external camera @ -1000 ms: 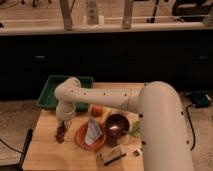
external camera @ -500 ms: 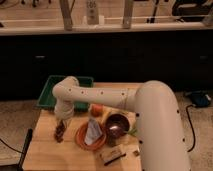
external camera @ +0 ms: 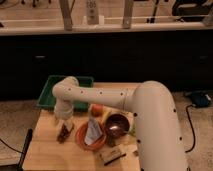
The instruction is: Place grapes in table surface
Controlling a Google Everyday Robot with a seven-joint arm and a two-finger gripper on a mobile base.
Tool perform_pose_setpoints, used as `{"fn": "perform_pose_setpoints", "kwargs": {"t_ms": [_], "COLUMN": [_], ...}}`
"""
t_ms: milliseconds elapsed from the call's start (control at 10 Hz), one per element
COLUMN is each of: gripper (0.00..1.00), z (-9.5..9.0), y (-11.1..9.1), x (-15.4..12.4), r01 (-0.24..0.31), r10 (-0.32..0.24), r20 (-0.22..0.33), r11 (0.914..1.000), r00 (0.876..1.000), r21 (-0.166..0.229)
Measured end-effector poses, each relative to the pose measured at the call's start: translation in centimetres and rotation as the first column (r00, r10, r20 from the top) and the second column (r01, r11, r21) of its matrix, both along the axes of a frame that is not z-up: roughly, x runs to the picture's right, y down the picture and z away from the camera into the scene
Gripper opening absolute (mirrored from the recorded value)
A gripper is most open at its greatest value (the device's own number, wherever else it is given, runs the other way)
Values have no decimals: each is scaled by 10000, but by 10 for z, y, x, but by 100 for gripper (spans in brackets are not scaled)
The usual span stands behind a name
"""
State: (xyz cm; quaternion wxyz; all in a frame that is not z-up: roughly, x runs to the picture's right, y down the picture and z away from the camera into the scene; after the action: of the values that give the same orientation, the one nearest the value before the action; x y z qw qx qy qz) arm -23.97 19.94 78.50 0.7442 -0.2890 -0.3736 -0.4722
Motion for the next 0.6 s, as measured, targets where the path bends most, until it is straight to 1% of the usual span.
{"fn": "perform_pose_setpoints", "kwargs": {"t_ms": [500,600], "gripper": [80,80], "z": [5,6], "y": [-2,-4], "x": [3,4], "r01": [-125,-179], "r10": [126,182], "r20": [207,345], "r11": [9999,9998], "r00": [9997,9992], "r21": [-62,-97]}}
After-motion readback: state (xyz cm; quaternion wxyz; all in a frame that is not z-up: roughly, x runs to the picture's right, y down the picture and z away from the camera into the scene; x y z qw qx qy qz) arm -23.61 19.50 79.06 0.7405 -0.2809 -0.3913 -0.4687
